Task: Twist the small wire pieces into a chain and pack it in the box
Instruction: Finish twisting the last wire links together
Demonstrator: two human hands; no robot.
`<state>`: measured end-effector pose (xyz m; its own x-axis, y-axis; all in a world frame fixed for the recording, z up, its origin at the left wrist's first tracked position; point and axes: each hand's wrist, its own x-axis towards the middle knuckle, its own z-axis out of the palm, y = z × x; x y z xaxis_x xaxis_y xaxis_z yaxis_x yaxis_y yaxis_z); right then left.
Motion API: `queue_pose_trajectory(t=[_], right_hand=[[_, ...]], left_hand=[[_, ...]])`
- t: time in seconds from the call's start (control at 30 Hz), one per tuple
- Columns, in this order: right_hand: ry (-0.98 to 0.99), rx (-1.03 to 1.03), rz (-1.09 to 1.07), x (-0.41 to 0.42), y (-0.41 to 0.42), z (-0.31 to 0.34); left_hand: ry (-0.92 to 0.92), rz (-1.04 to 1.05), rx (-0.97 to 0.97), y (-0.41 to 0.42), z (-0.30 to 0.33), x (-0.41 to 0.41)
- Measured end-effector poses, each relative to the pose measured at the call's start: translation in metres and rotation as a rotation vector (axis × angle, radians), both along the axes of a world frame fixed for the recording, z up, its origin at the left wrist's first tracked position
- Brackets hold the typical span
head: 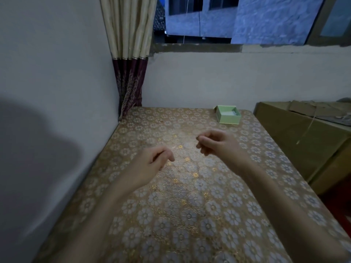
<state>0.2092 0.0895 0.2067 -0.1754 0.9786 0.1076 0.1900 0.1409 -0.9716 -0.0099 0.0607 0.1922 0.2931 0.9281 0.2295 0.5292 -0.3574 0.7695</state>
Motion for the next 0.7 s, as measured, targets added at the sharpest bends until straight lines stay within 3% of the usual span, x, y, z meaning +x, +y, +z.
queue_pose_trajectory(t=[0.13,0.3,0.53,0.7], right_hand=[[0.363,-0.394,0.022,-0.019,-0.001,-0.049],[0.771,-0.691,0.123,-0.072,-0.009,-0.087],[0.939,-0.907,0.13,-0.126,-0.017,-0.096],[1.229,-1.006,0.106,-0.142,-0.014,-0.111]], left_hand=[[0.148,0.004,0.052,0.004,0.01,-0.013],[0.183,-0.012,0.096,0.016,0.018,-0.012],[-0.269,-0.002,-0.193,0.02,0.006,-0.023],[-0.376,0.06,-0.247,0.017,-0.01,-0.036]])
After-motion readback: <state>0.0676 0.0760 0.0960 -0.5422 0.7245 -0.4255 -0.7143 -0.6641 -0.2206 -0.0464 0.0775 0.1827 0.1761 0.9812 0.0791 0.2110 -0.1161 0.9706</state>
